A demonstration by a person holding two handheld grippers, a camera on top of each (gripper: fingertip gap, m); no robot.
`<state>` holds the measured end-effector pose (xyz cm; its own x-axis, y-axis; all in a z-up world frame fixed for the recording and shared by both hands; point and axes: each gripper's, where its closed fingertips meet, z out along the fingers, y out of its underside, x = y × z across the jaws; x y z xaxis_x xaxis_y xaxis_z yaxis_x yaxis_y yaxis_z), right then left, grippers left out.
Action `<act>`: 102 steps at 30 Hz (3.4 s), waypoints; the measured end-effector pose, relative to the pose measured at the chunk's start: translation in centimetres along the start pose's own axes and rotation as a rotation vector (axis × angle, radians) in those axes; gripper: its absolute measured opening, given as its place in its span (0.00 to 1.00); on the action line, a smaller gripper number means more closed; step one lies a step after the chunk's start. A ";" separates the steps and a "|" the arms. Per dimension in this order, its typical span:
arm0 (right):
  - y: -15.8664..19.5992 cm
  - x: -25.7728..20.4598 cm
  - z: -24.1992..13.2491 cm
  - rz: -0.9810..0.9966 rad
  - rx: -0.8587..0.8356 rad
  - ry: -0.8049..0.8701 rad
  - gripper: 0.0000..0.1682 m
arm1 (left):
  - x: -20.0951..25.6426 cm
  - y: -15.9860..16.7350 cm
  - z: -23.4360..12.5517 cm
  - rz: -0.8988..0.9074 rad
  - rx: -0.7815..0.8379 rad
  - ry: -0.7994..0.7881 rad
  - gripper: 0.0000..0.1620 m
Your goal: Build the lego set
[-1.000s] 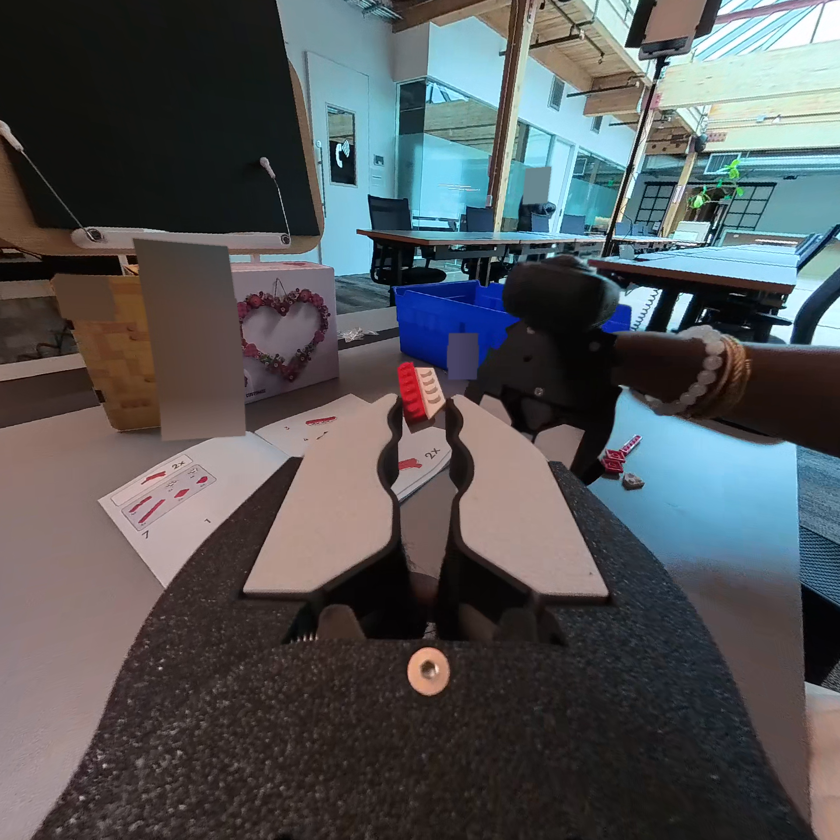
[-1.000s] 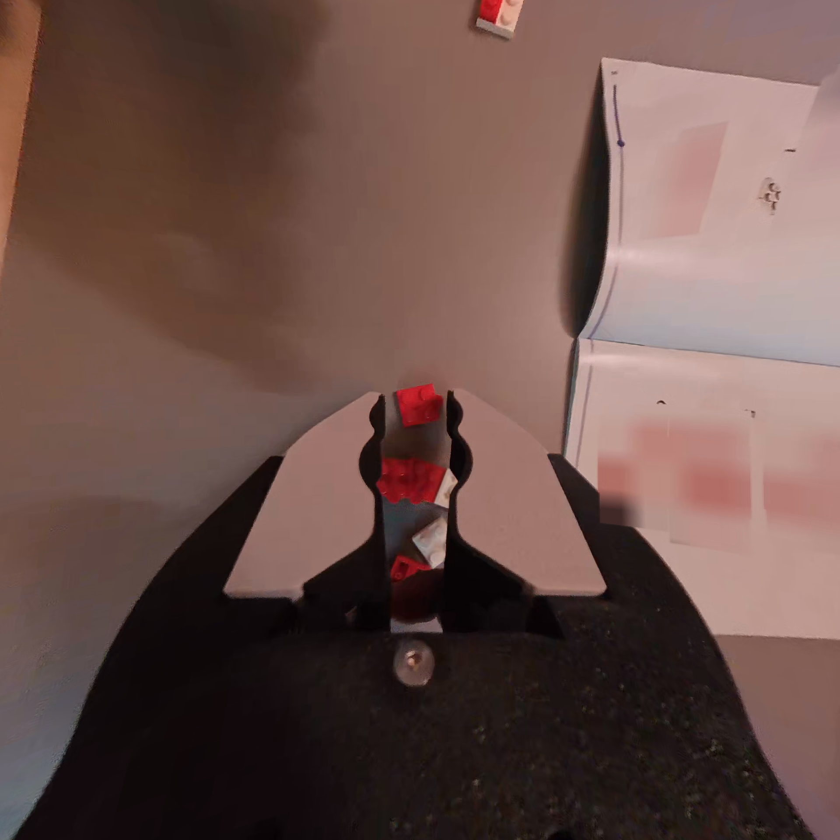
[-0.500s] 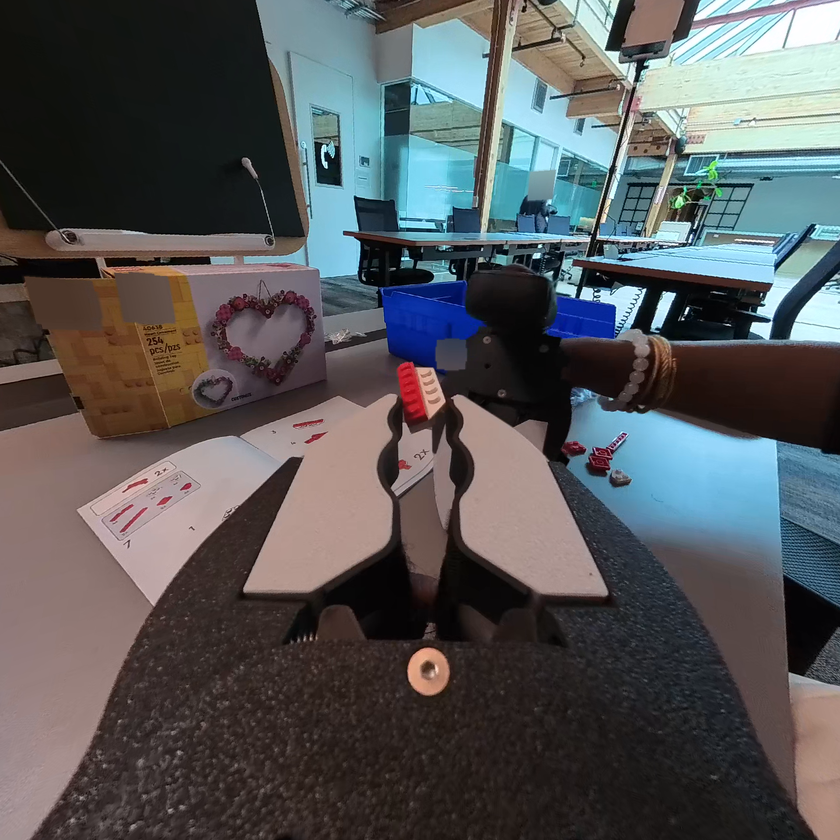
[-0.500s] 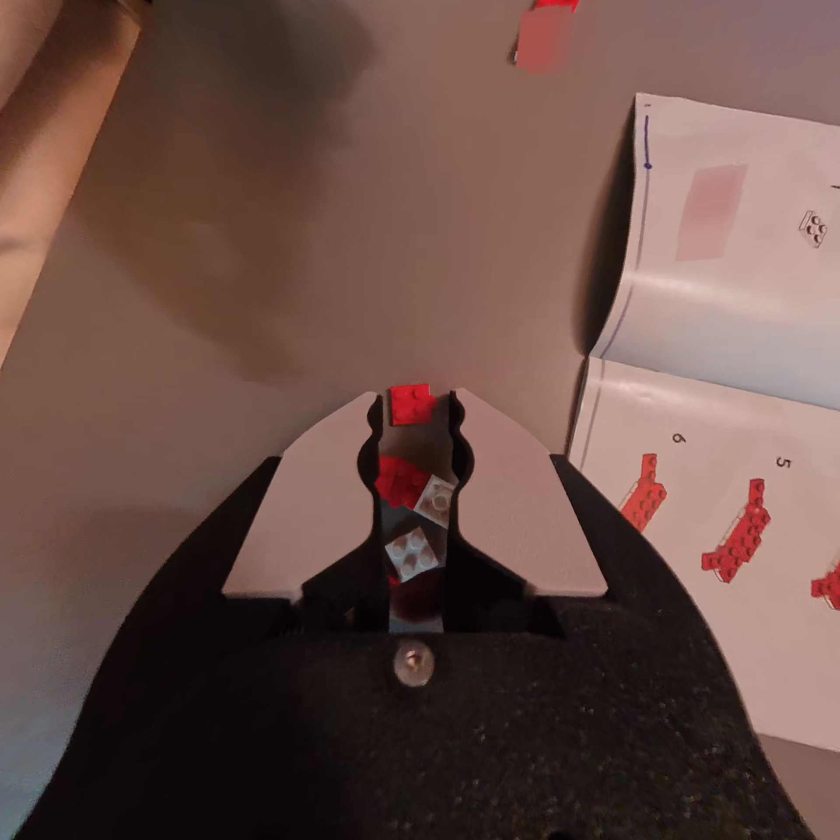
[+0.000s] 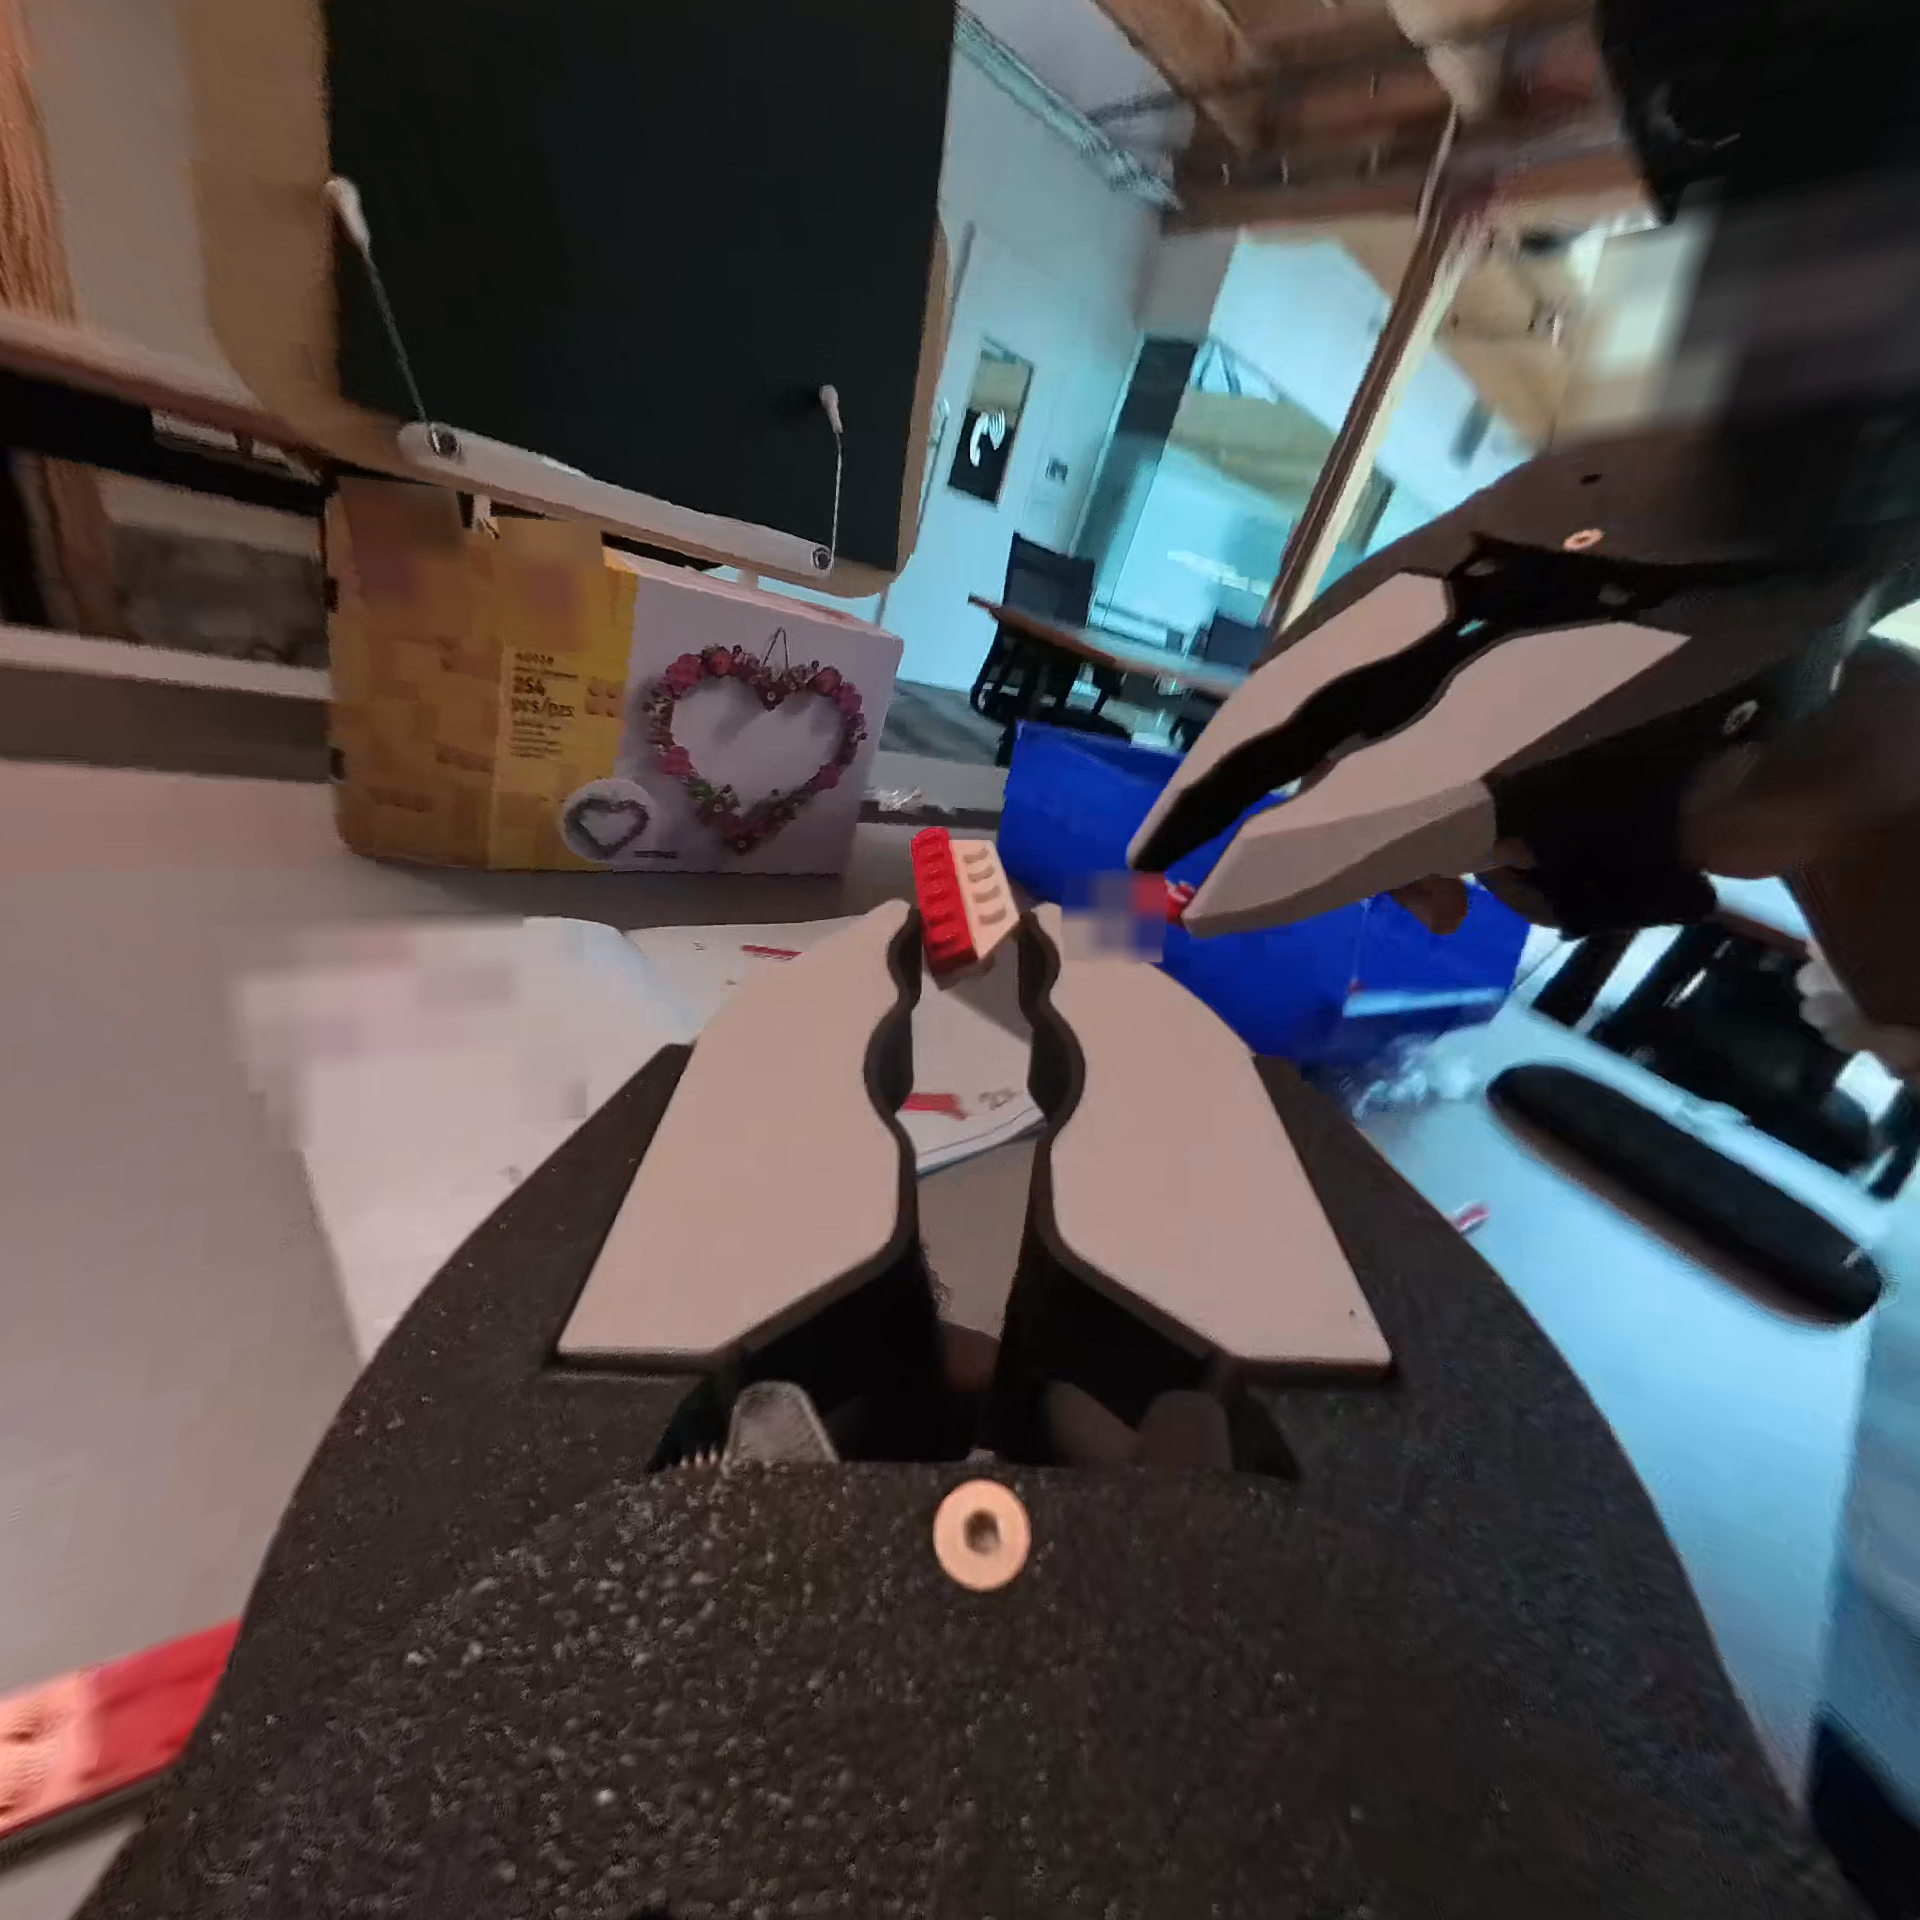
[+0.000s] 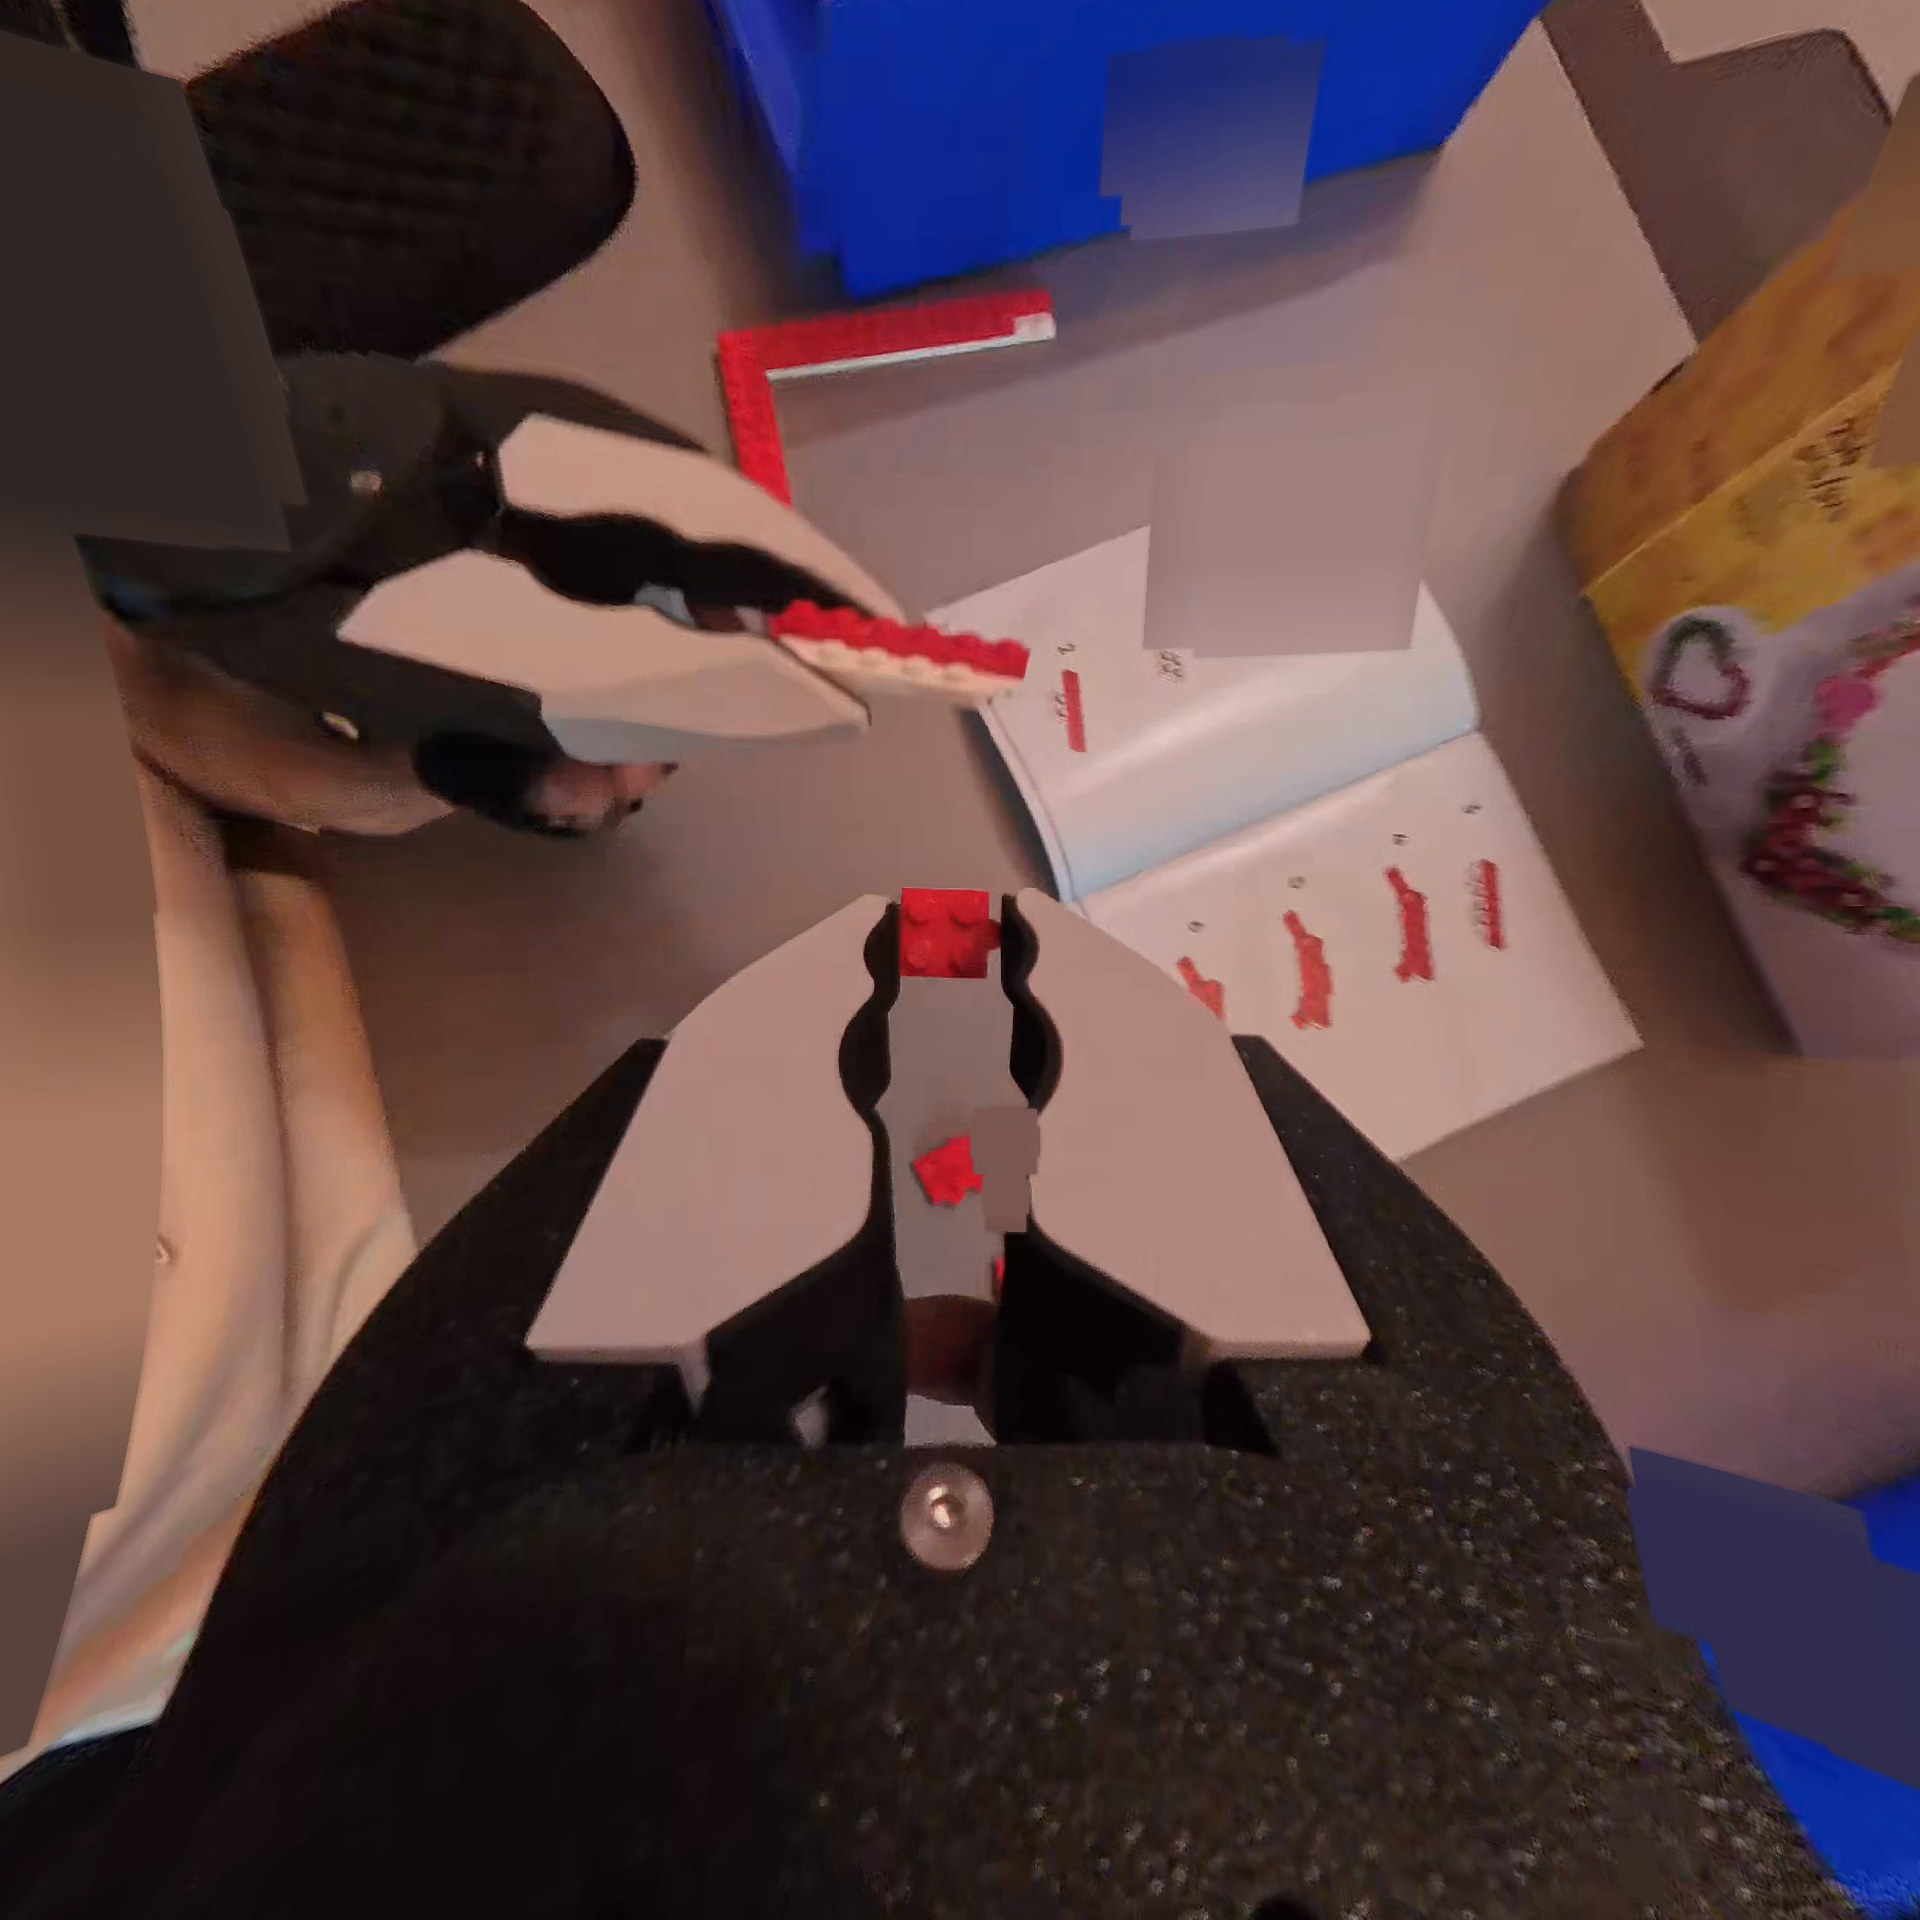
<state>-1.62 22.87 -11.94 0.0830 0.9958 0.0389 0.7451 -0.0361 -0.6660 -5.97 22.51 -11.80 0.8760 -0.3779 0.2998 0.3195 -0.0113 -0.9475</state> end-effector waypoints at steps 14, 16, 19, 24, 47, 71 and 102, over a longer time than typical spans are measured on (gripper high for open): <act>-3.6 0.0 -0.1 -0.091 -0.400 -0.087 0.11 | 0.9 -0.2 0.0 0.145 0.140 -0.223 0.10; -3.7 -0.5 0.0 -0.101 -0.418 -0.090 0.11 | 1.0 -0.3 -0.2 0.143 0.147 -0.229 0.10; -3.5 -1.0 0.6 -0.097 -0.439 -0.075 0.11 | 1.1 -0.3 -0.5 0.153 0.161 -0.231 0.10; -3.6 -1.1 1.3 -0.123 -0.457 -0.022 0.11 | 1.1 -0.5 -0.7 0.153 0.173 -0.227 0.10; -3.9 -1.5 1.2 -0.144 -0.516 0.013 0.11 | 1.3 -1.0 -1.1 0.163 0.211 -0.219 0.10; -4.3 -1.6 1.5 -0.154 -0.562 0.042 0.12 | 0.9 -1.0 -1.1 0.061 0.225 -0.192 0.10; 0.9 -1.7 -6.3 -0.219 0.959 0.200 0.19 | 5.3 -2.3 -1.3 -0.156 -0.101 0.555 0.10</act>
<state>3.05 20.58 -7.89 0.1838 0.9367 0.2981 -0.0830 0.3170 -0.9448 -2.51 19.28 -8.17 0.4924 -0.7928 0.3593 0.3694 -0.1835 -0.9110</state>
